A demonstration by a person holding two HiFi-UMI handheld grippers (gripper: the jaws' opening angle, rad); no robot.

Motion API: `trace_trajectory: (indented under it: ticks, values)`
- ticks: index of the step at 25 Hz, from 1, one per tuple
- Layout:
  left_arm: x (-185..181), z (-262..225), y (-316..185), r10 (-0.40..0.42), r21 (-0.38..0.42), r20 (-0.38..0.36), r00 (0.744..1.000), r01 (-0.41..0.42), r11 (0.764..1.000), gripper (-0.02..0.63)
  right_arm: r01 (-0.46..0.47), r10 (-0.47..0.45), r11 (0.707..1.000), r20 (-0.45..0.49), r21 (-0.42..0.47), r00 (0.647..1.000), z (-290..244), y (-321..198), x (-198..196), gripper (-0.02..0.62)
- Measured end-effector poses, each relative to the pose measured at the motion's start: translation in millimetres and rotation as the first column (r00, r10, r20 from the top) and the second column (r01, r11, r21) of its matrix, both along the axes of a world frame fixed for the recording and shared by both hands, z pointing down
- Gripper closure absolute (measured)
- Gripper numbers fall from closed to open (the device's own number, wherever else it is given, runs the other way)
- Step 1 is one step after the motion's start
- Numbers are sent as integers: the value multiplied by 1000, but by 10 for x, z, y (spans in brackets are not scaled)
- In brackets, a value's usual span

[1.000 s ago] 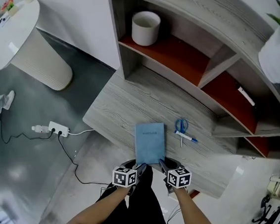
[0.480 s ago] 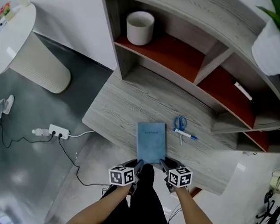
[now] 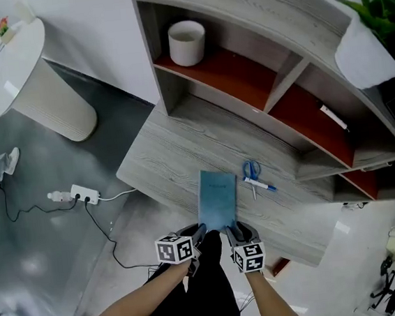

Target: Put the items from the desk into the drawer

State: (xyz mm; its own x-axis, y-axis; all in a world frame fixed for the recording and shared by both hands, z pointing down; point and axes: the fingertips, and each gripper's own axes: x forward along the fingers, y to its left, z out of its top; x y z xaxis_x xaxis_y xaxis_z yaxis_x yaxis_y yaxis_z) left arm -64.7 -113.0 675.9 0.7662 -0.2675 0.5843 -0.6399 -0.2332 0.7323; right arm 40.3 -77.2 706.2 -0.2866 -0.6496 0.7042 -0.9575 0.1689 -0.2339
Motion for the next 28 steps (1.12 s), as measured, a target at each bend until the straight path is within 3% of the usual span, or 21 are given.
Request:
trace_trajectory:
  ticks: [2,4,7,10,18,20,25,28]
  values:
    - [-16,-18,-19,-2,-4,-1,1000,2,1000,545,57,-52,997,-82,59,995,-86,59,-111,422]
    - [-26,-47,-30,-3,-7,-5,1000,3,1000,545,175,-152,979,-198,101,968,-144,135,-286,402]
    - [-2,-95,-30,-4,-8,-14,1000,4,1000,544,372,-302,922,-403,107,864,-136,169,-528,399]
    - [34,-139,8,-6,-25,-24,1000,6,1000,543,459,-344,883,-527,99,777,-101,86,-656,385]
    - [100,-294,95,-9,-54,-40,999,7,999,543,452,-296,887,-637,92,712,-57,-129,-601,383]
    - [115,-327,89,-15,-62,-45,999,12,998,543,452,-280,886,-660,102,697,-103,-141,-562,422]
    - [207,-444,107,53,22,-43,998,-52,998,514,427,-229,895,-687,131,690,-286,-101,-461,509]
    - [276,-573,141,84,69,-67,994,-80,994,505,424,-210,895,-705,140,678,-387,-68,-406,525]
